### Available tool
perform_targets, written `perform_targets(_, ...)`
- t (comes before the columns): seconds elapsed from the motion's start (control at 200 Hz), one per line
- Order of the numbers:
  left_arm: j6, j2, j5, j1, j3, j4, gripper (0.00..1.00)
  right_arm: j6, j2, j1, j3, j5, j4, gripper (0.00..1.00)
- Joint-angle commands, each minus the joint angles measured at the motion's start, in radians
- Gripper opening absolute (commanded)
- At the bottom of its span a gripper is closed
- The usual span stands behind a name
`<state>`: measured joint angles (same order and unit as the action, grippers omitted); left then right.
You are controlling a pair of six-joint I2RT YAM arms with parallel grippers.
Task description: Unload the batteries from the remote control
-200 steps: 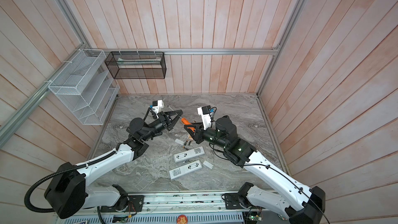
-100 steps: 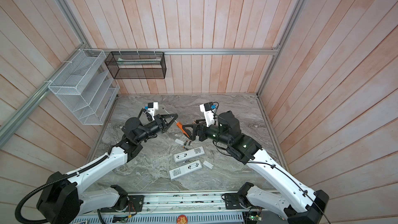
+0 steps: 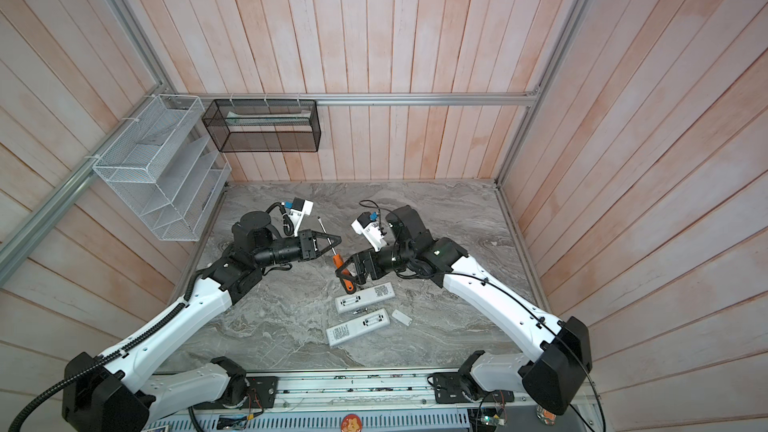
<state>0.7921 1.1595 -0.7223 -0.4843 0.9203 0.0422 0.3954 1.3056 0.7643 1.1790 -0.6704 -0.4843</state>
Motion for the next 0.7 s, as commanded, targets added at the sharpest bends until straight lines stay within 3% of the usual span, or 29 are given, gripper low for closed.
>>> perform_targets(0.0,-0.042,0.005,-0.053,0.002,0.019,0.026,0.00,-0.018,0.000,0.037,0.018,-0.061,0.011,0.96)
perform_targets(0.435,-0.007,0.009,-0.047,0.010,0.010,-0.017,0.00,0.023,0.007,0.064,-0.051,-0.081,0.101,0.75)
perform_targets(0.695,0.011,0.007,-0.047,0.013,-0.001,-0.039,0.00,0.030,0.024,0.064,-0.058,-0.082,0.103,0.48)
